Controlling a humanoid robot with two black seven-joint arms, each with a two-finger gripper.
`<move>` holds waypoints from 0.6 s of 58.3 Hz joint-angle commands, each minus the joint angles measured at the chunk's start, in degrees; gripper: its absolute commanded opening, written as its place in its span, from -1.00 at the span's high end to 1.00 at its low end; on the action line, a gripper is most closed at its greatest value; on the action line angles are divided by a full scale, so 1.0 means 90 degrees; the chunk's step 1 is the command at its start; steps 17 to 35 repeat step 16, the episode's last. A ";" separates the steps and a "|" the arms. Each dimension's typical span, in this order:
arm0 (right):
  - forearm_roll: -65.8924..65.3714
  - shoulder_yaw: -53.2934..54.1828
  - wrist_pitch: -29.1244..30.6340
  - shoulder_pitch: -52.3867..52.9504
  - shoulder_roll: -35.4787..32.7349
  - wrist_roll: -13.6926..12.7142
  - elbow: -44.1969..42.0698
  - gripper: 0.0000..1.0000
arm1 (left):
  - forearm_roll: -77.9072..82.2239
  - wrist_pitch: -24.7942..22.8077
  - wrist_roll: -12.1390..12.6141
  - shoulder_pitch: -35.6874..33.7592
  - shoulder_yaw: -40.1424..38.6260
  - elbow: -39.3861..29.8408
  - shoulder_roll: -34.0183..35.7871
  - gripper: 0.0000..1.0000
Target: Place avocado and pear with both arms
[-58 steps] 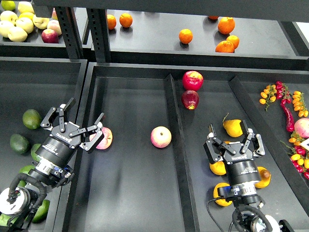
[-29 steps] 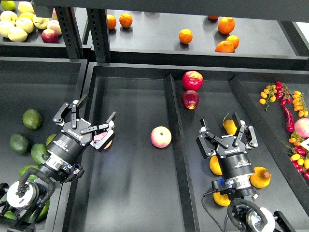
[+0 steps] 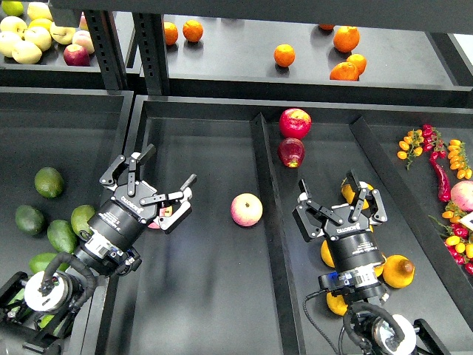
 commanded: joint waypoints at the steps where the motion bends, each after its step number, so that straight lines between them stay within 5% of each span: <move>1: 0.0002 -0.0001 0.0000 0.0000 0.0000 0.0001 0.0000 -0.99 | -0.0001 -0.0001 0.0018 -0.0002 0.0187 0.0014 -0.0001 -0.99; 35: 0.0002 -0.0001 0.0000 0.0000 0.0000 0.0001 0.0000 -0.99 | -0.0001 -0.0001 0.0028 -0.0002 0.0431 0.0014 -0.0001 -0.99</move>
